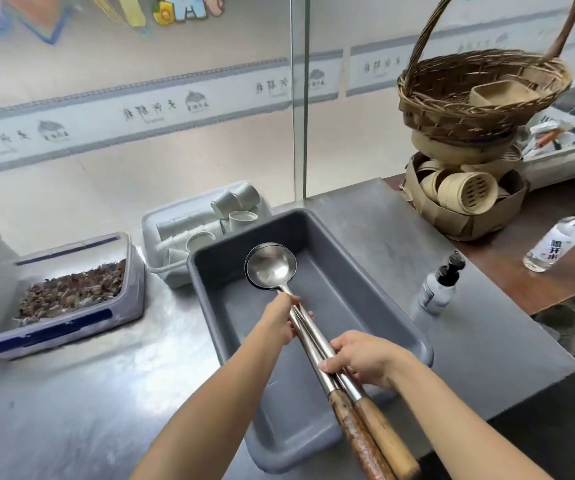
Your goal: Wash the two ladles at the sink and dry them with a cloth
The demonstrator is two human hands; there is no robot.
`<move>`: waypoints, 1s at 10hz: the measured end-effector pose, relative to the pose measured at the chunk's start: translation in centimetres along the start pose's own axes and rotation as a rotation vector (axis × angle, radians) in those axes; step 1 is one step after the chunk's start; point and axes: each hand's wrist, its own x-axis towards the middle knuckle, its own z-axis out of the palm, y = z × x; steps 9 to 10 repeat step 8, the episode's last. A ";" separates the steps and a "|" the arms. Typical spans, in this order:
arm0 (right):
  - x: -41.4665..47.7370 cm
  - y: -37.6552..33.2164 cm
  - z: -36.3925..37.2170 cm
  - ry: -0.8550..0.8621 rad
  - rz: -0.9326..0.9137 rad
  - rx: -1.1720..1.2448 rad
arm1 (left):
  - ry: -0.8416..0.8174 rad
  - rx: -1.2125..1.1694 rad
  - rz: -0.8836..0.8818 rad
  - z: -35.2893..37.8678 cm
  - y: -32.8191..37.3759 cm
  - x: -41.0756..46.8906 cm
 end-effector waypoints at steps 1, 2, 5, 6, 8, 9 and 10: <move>2.6 -0.1 -1.5 -0.029 0.034 0.023 | 0.036 -0.007 -0.031 0.4 0.3 3.3; 5.0 0.2 -2.7 -0.026 0.064 -0.006 | 0.054 -0.008 -0.058 0.6 0.5 6.0; 9.8 0.4 -3.7 -0.024 0.134 -0.114 | 0.096 -0.005 -0.118 0.4 1.3 10.9; 10.0 0.2 -4.2 -0.031 0.164 -0.115 | 0.096 0.014 -0.103 0.5 1.2 11.8; 10.3 0.4 -3.6 0.027 0.176 -0.224 | 0.109 0.208 -0.032 0.1 1.4 11.3; 10.3 0.4 -3.6 0.027 0.176 -0.224 | 0.109 0.208 -0.032 0.1 1.4 11.3; 10.3 0.4 -3.6 0.027 0.176 -0.224 | 0.109 0.208 -0.032 0.1 1.4 11.3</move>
